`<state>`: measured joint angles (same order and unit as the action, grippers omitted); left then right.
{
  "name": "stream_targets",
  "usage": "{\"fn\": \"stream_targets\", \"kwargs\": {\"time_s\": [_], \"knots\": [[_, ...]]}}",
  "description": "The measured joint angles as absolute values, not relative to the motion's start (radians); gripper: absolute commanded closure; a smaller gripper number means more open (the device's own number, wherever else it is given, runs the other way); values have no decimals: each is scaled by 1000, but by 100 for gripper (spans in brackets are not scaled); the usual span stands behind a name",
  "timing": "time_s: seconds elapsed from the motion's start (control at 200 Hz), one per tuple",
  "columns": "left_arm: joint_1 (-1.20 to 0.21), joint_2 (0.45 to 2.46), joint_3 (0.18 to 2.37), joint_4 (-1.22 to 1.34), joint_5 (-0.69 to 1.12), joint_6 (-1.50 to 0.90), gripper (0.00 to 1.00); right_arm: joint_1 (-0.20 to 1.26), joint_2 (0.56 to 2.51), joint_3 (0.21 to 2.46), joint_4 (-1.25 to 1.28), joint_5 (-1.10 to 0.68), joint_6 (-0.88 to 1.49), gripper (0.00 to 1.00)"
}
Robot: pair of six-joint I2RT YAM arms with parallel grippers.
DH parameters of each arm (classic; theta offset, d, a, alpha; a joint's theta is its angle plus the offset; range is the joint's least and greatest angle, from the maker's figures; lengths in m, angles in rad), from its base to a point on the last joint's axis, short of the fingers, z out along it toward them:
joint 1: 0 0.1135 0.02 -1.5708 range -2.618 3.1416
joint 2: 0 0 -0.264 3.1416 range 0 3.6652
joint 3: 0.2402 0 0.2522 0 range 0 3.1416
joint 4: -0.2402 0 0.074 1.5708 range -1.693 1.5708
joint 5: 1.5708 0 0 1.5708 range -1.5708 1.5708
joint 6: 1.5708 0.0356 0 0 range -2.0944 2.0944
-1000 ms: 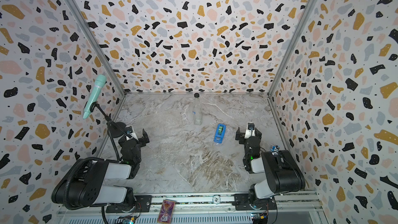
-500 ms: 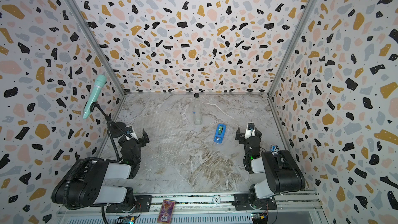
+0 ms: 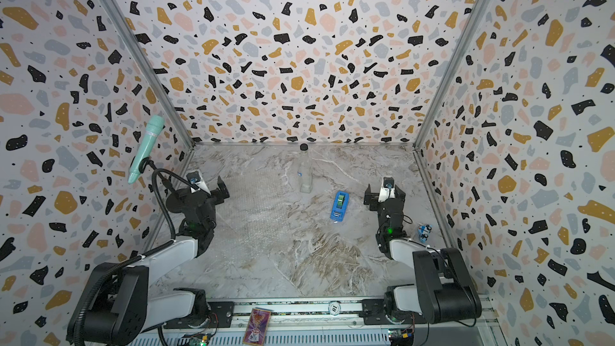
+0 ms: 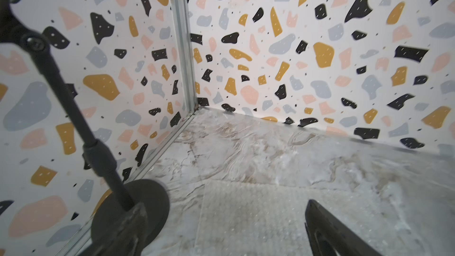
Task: Wrap wine bottles in bubble wrap
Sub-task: Pick up the wine bottle from the center of the board.
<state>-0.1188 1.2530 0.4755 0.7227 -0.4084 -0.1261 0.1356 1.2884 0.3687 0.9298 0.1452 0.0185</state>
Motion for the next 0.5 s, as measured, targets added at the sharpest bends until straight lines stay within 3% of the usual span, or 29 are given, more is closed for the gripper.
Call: {"fn": "stream_targets", "kwargs": {"time_s": [0.18, 0.285, 0.37, 0.501], "knots": [[-119, 1357, 633, 503, -235, -283, 13, 286, 1273, 485, 862, -57, -29, 1], [-128, 1453, 686, 402, -133, -387, 25, 394, 1342, 539, 868, -193, -60, 1], [-152, 1542, 728, 339, -76, -453, 33, 420, 1413, 557, 889, -279, -74, 1], [-228, 1662, 796, 255, -27, -494, 36, 420, 1539, 612, 893, -383, -96, 1]]}}
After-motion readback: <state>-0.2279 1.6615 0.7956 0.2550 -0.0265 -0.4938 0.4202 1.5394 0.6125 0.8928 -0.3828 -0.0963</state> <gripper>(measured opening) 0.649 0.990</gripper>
